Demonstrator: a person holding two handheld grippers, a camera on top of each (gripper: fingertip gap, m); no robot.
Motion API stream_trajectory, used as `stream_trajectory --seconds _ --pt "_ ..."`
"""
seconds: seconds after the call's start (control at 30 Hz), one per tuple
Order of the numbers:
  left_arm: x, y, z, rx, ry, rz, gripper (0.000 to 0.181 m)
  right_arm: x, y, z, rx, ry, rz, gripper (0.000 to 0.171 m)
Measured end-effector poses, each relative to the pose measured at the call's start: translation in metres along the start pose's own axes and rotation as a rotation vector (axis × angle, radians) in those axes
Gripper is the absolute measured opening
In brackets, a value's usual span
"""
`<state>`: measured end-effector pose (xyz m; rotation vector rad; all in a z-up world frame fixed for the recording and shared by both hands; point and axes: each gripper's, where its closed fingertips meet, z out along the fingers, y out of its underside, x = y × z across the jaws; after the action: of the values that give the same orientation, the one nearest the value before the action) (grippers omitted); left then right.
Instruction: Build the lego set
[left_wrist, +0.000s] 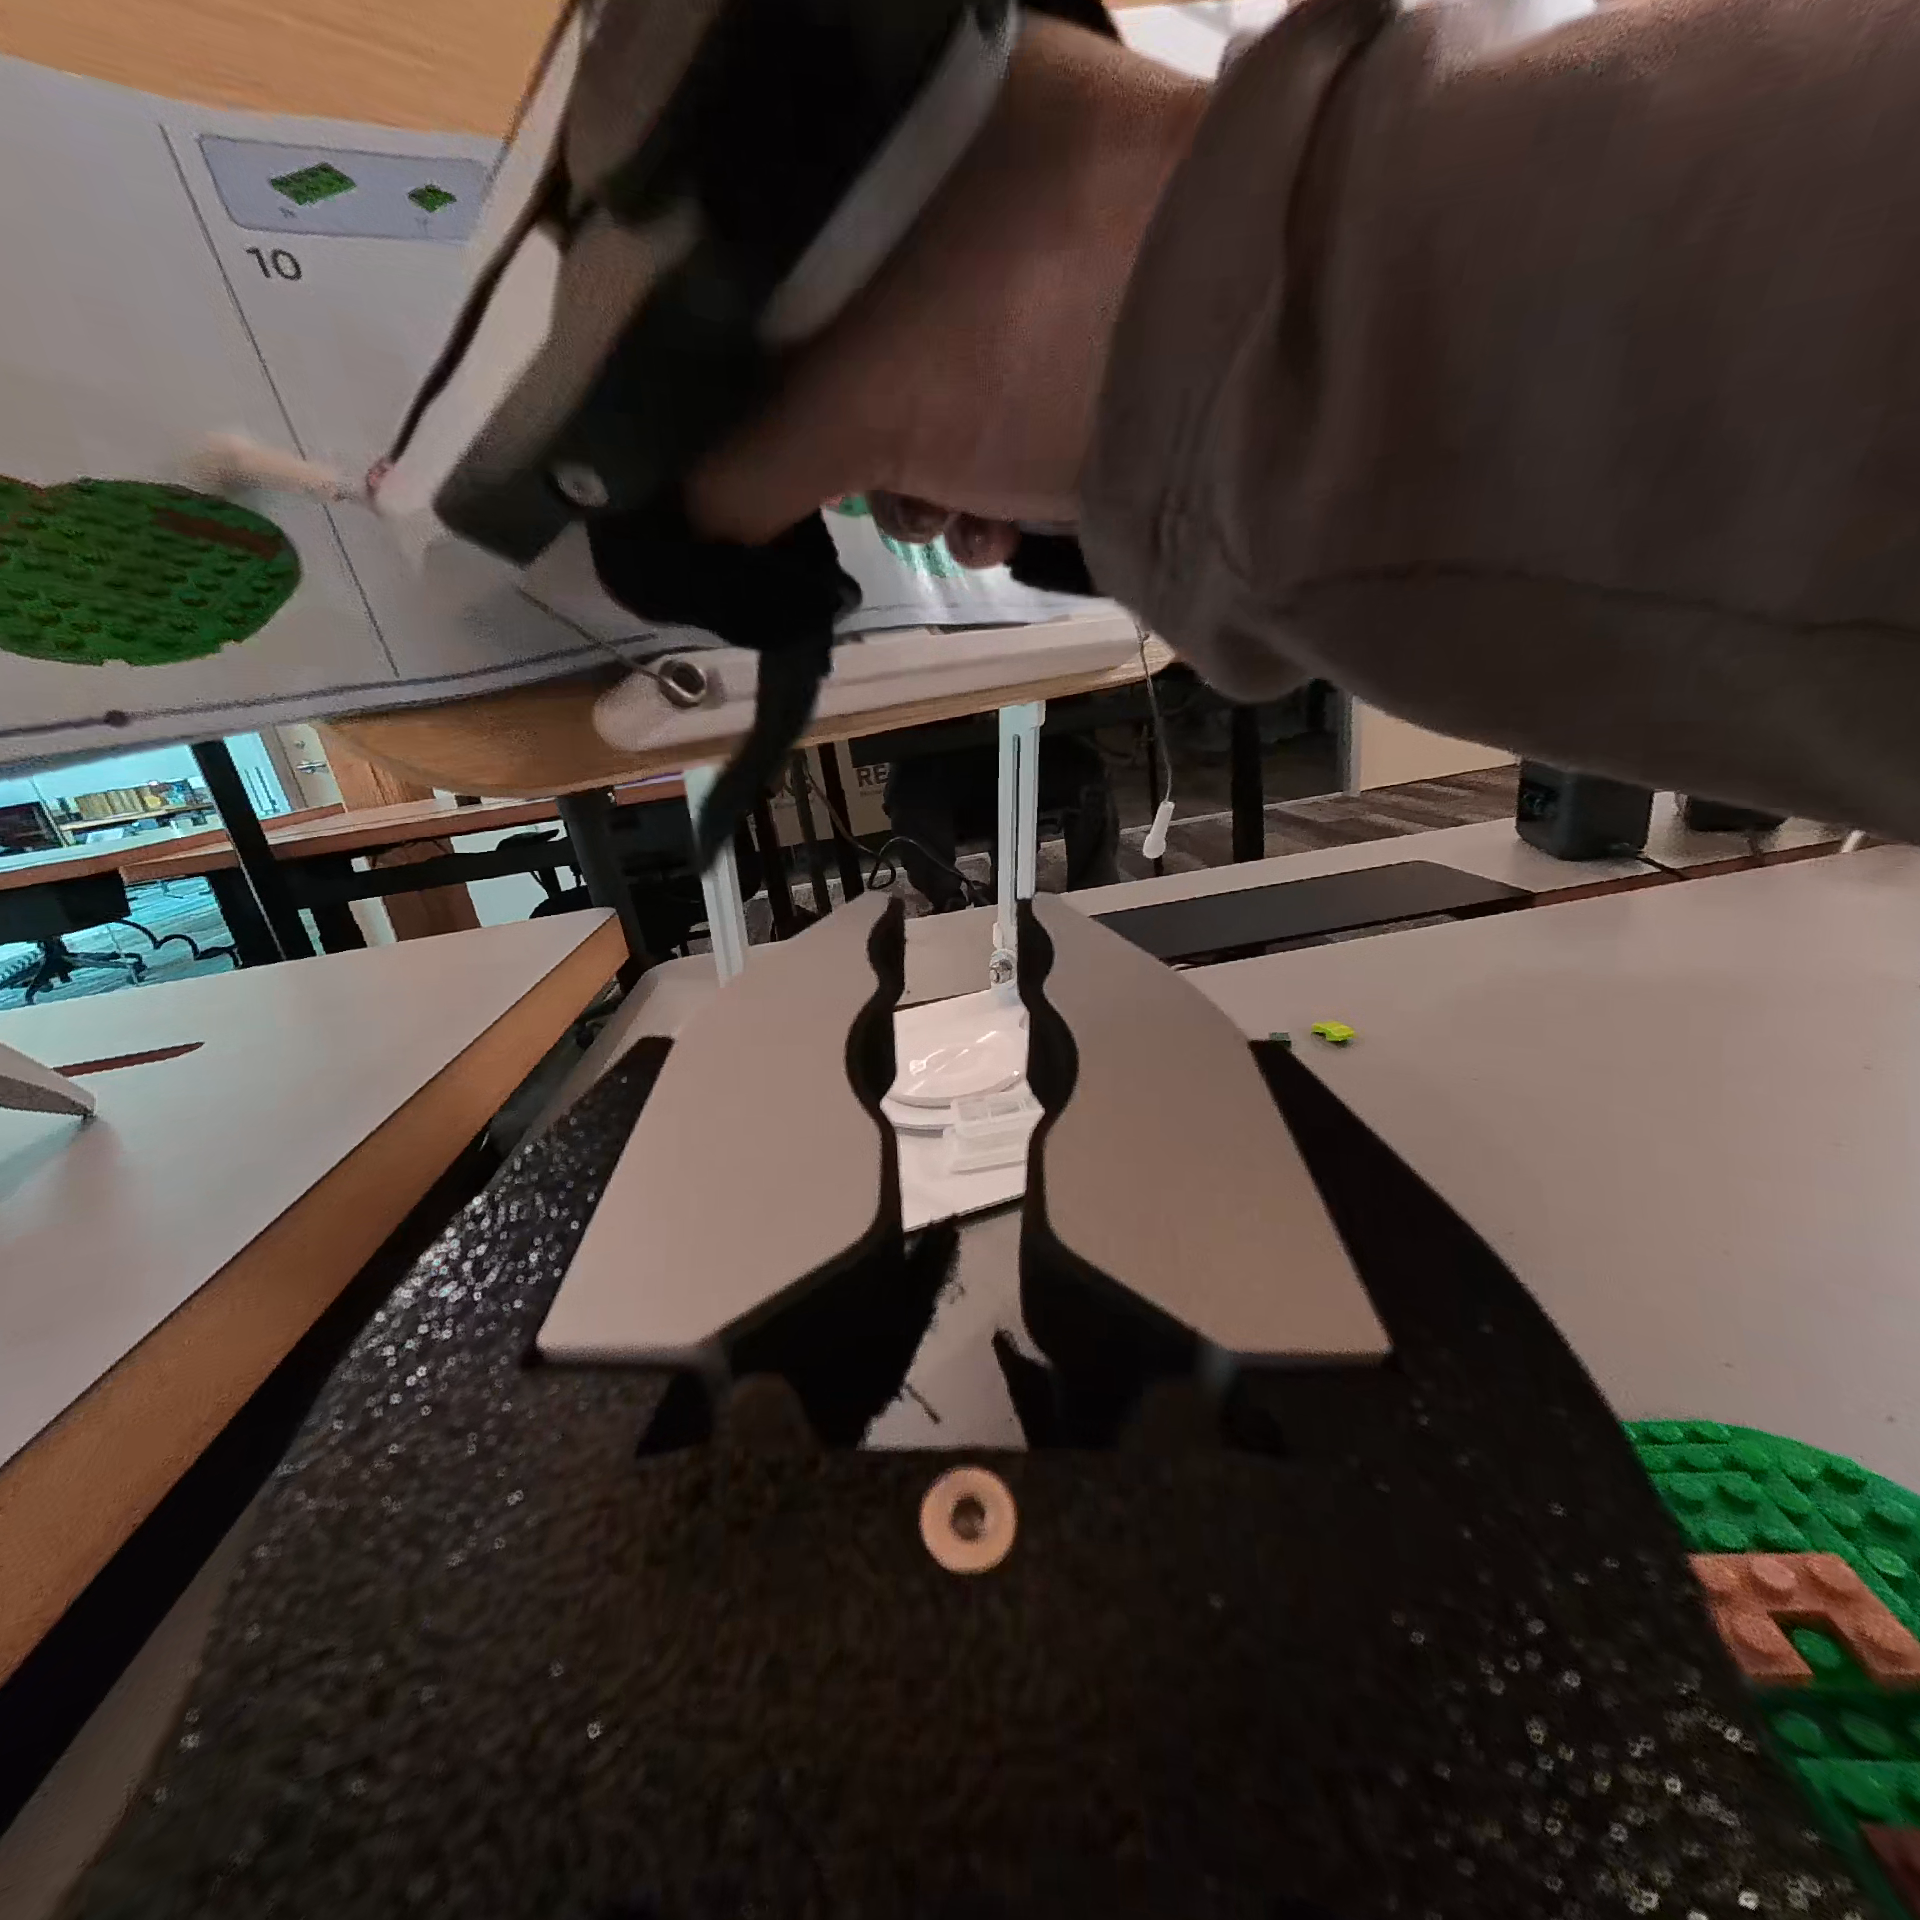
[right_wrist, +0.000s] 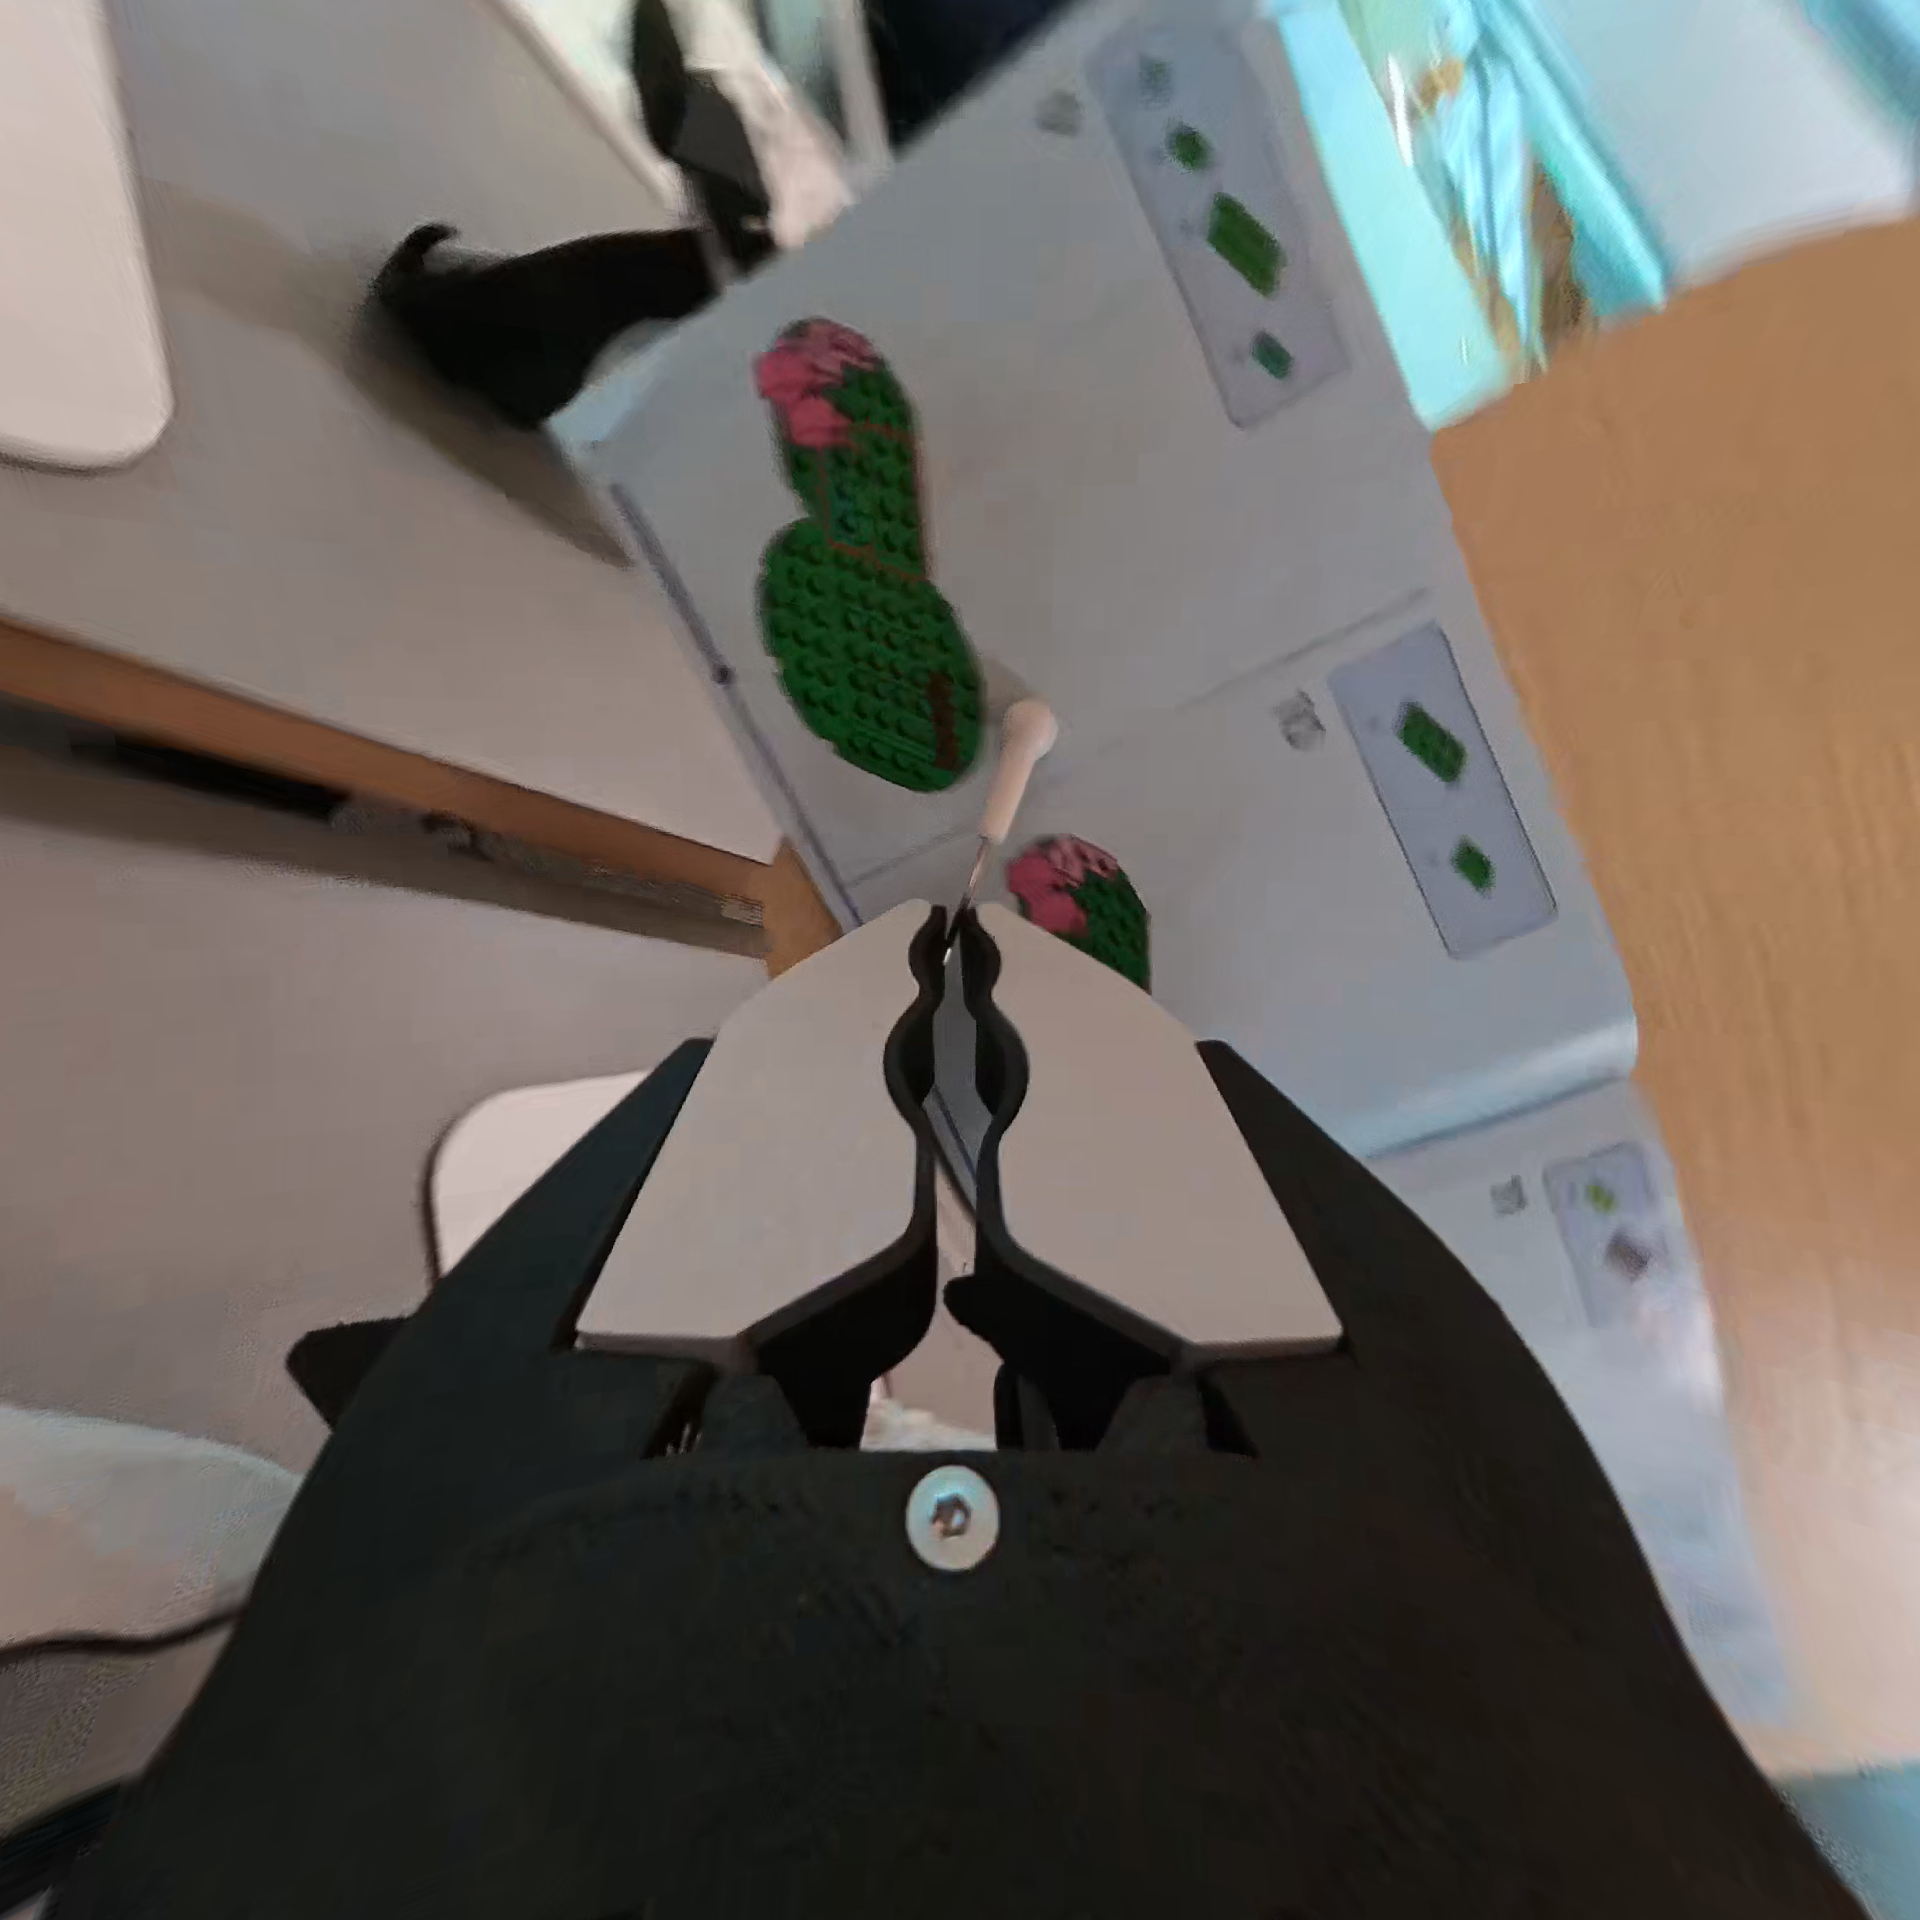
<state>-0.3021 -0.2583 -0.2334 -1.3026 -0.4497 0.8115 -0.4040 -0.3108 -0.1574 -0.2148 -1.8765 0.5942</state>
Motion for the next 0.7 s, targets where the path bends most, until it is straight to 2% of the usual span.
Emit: stream_trajectory --seconds 0.17,0.3,0.43,0.57,0.63,0.7 --pt "0.001 0.001 0.000 -0.005 -0.005 0.017 0.008 -0.032 0.001 0.003 0.066 -0.046 -0.633 0.001" --pt "0.003 0.001 0.000 -0.004 0.003 0.026 0.011 -0.045 0.008 0.006 0.052 -0.110 -0.778 0.001" --pt "0.003 0.001 0.000 -0.006 0.006 0.023 0.014 -0.049 -0.002 -0.006 0.100 -0.165 -0.645 0.022" --pt "0.004 0.000 0.000 -0.004 0.014 0.027 0.018 -0.029 -0.024 -0.051 0.341 -0.056 -0.268 0.023" --pt "0.005 0.001 0.000 -0.005 0.015 0.032 0.018 0.002 -0.009 -0.073 0.429 0.060 0.003 0.020" --pt "0.005 0.001 0.000 -0.008 0.012 0.033 0.018 0.043 0.031 -0.089 0.434 0.245 0.246 0.018"
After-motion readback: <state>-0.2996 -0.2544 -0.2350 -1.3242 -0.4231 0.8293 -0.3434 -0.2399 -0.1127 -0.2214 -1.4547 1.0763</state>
